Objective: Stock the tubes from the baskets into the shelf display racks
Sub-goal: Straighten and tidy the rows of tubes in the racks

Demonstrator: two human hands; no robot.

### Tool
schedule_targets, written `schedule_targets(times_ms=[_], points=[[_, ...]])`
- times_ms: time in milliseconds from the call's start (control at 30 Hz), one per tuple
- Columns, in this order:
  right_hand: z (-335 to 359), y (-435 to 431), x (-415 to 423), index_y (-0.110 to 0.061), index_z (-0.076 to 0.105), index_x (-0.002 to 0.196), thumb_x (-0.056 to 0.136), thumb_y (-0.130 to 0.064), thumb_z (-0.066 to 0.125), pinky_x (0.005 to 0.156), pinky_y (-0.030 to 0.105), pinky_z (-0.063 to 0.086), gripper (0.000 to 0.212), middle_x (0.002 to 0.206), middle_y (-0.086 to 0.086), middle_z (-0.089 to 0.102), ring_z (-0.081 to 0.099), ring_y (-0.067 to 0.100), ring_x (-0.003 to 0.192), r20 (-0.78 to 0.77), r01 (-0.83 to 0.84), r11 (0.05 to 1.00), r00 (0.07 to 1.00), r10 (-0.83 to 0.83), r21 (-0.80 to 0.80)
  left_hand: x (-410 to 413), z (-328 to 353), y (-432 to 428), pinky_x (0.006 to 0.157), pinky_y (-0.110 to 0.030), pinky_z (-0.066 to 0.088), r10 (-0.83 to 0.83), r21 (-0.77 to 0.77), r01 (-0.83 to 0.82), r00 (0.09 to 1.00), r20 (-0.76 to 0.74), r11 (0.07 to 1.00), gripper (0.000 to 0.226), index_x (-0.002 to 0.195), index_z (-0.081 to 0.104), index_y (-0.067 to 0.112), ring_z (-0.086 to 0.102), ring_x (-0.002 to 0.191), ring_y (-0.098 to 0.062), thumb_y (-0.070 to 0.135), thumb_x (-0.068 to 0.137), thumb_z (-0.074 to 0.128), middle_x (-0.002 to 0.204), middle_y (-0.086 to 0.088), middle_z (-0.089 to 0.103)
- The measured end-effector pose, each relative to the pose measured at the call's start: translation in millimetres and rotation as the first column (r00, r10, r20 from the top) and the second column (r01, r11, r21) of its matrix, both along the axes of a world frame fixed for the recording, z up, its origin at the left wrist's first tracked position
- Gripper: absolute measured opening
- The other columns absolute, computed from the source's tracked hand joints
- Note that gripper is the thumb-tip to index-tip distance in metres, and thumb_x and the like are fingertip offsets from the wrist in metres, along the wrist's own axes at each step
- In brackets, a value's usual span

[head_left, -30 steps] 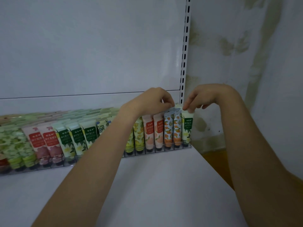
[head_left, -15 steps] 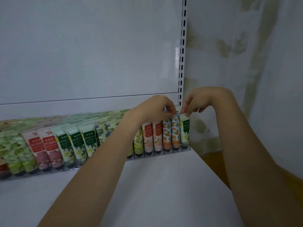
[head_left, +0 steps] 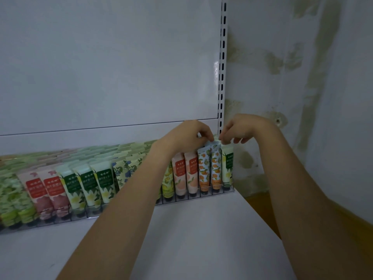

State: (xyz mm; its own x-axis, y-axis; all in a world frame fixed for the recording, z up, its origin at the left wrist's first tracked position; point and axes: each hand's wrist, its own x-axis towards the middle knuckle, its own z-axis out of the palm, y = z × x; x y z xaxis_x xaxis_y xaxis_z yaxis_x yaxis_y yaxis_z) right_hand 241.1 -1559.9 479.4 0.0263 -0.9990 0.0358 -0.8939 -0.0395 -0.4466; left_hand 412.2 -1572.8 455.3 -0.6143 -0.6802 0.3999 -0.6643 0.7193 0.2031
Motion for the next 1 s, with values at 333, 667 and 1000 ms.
schedule_targets(times_ms=[333, 667, 1000], points=[[11, 2, -2, -0.024, 0.067, 0.087, 0.084, -0.008, 0.063, 0.055, 0.021, 0.039, 0.017, 0.081, -0.008, 0.058, 0.052, 0.007, 0.072, -0.063, -0.043, 0.996, 0.997, 0.038, -0.075, -1, -1, -2, 0.067, -0.009, 0.030, 0.003, 0.027, -0.005, 0.999, 0.053, 1.000, 0.026, 0.104, 0.070, 0.019, 0.045, 0.079, -0.004, 0.011, 0.091, 0.050, 0.105, 0.004, 0.059], [5, -7, 1, -0.022, 0.068, 0.091, 0.088, -0.008, 0.058, 0.055, 0.020, 0.040, 0.018, 0.086, -0.004, 0.059, 0.053, 0.006, 0.071, 0.069, -0.021, 0.983, 0.997, 0.034, -0.185, 1, -1, -3, 0.059, 0.004, 0.033, -0.020, 0.028, 0.020, 0.999, 0.026, 0.999, 0.028, 0.100, 0.071, 0.017, 0.045, 0.067, 0.005, 0.003, 0.088, 0.050, 0.092, 0.011, 0.054], [-11, -21, 2, -0.014, 0.070, 0.103, 0.085, -0.013, 0.061, 0.053, 0.022, 0.039, 0.020, 0.086, -0.001, 0.058, 0.051, 0.009, 0.071, 0.090, 0.036, 0.993, 0.996, -0.026, -0.115, 10, 0, -11, 0.073, -0.009, 0.033, 0.082, -0.002, -0.082, 0.996, -0.034, 0.997, 0.036, 0.107, 0.068, 0.014, 0.046, 0.080, -0.006, 0.001, 0.089, 0.040, 0.117, -0.004, 0.063]])
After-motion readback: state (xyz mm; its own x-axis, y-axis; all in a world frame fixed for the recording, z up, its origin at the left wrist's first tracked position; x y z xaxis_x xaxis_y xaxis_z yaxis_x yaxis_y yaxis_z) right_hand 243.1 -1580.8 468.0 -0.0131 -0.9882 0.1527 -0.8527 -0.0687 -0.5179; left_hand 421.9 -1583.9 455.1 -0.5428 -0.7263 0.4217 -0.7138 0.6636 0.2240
